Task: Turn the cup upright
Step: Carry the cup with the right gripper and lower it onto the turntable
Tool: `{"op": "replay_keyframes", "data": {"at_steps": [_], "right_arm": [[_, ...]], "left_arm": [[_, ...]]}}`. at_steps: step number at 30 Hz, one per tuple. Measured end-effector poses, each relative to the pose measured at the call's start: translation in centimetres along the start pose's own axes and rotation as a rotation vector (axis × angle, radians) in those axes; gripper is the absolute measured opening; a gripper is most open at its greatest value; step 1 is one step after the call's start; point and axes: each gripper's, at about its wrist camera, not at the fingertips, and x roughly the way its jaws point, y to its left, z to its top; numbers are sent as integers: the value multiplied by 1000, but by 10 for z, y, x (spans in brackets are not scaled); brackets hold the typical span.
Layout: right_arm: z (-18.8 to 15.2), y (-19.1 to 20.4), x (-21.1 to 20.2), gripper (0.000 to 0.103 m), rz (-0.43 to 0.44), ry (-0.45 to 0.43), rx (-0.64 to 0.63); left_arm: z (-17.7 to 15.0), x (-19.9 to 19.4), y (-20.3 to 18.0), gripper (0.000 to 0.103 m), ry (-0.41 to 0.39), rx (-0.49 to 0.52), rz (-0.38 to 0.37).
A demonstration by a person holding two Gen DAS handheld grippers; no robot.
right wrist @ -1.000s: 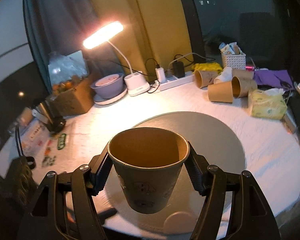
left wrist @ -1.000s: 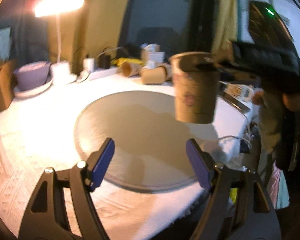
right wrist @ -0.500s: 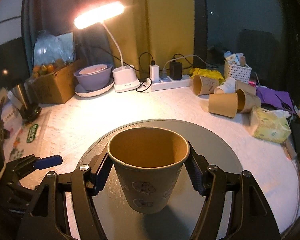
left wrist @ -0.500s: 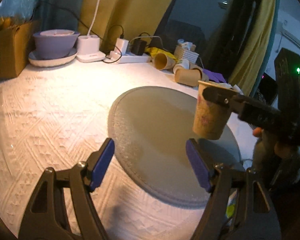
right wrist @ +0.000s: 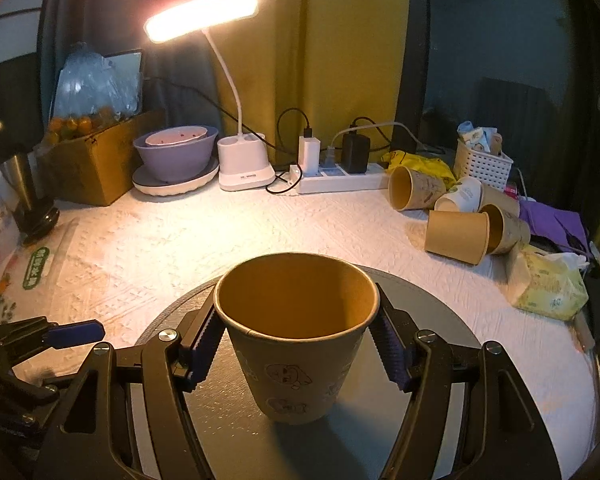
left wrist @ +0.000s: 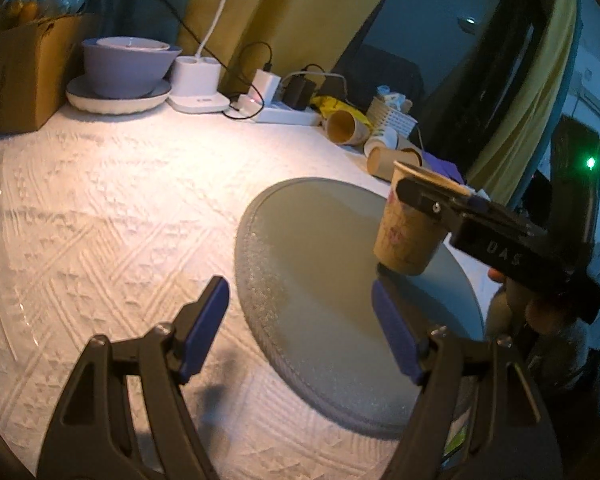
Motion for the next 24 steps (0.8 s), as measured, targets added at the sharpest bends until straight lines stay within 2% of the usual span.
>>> {"op": "replay_keyframes", "data": {"at_steps": [6,24], "right_arm": [[-5,-5,10,71,-17,36,17],[-21,-11,4,71,-25,62,45]], "left_arm": [[1,-1,1,75,-3,3,-9],[-1,0,-3,75,-1,21,-7]]}}
